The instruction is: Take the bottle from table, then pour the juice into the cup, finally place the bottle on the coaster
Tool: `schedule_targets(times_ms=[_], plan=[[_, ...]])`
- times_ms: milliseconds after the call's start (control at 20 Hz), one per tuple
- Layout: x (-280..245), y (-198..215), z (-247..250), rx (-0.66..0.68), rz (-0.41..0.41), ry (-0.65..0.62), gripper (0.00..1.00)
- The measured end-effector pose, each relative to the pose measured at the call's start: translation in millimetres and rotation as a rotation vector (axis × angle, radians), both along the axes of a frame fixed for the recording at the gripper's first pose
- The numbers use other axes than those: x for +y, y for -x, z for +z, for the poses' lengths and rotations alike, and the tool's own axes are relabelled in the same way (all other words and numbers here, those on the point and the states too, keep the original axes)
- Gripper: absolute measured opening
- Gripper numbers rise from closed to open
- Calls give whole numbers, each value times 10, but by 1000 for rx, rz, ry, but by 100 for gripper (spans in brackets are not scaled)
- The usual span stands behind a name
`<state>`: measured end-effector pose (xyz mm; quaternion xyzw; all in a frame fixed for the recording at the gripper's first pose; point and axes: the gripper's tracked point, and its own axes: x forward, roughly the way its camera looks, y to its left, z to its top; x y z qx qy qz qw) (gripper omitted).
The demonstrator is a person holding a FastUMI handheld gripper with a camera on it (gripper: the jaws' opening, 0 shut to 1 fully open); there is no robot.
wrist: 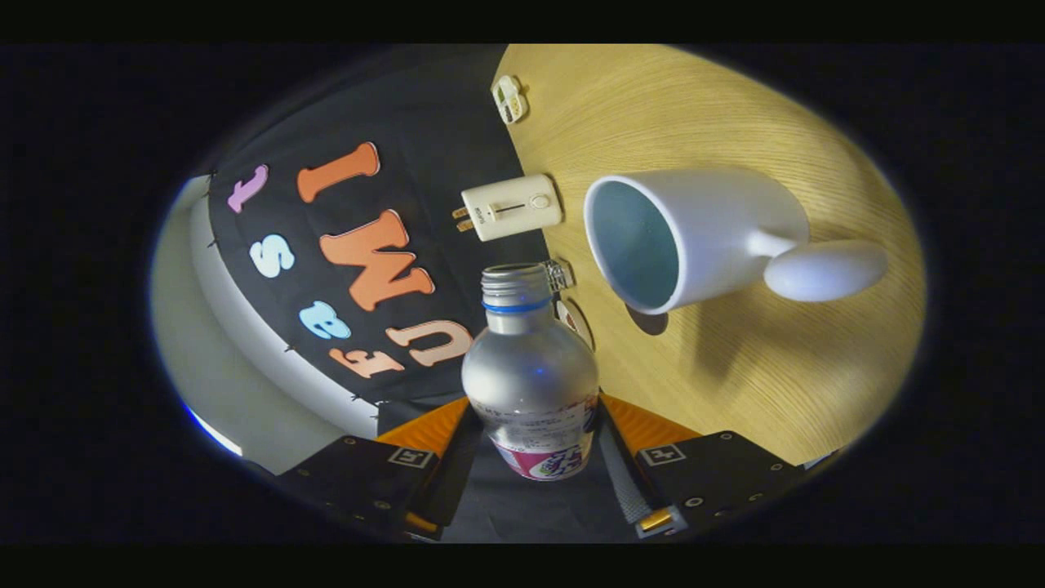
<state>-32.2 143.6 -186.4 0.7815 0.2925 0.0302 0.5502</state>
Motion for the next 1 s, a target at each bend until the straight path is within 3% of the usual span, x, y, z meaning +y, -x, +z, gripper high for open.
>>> schedule_targets(times_ms=[1000], plan=[[143,52,173,22,19,-138,76]])
